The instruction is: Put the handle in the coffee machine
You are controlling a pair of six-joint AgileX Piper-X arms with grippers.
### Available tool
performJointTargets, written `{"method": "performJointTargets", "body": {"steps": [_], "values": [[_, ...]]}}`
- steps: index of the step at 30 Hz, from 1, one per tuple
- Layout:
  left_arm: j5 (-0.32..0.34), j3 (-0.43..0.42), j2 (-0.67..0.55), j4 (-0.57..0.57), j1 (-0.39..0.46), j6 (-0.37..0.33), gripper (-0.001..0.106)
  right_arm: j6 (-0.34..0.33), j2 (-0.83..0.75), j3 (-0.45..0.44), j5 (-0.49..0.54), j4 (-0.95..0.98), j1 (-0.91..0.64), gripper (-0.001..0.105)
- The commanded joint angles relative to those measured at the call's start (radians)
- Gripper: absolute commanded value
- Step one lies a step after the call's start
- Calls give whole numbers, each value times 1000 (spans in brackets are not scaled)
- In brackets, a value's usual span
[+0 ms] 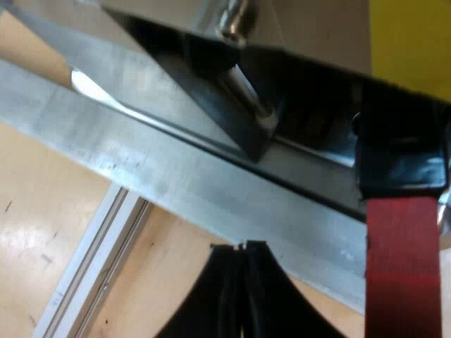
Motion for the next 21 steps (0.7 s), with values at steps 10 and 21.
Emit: {"method": "performJointTargets", "body": {"steps": [10,21], "values": [[-77,-8,38,14,-17,50,0,-4,-34,-12,-10,-83,2,35],[-22,-8,39,59,-17,57,0,-4,-34,-12,-10,-83,2,35]]}}
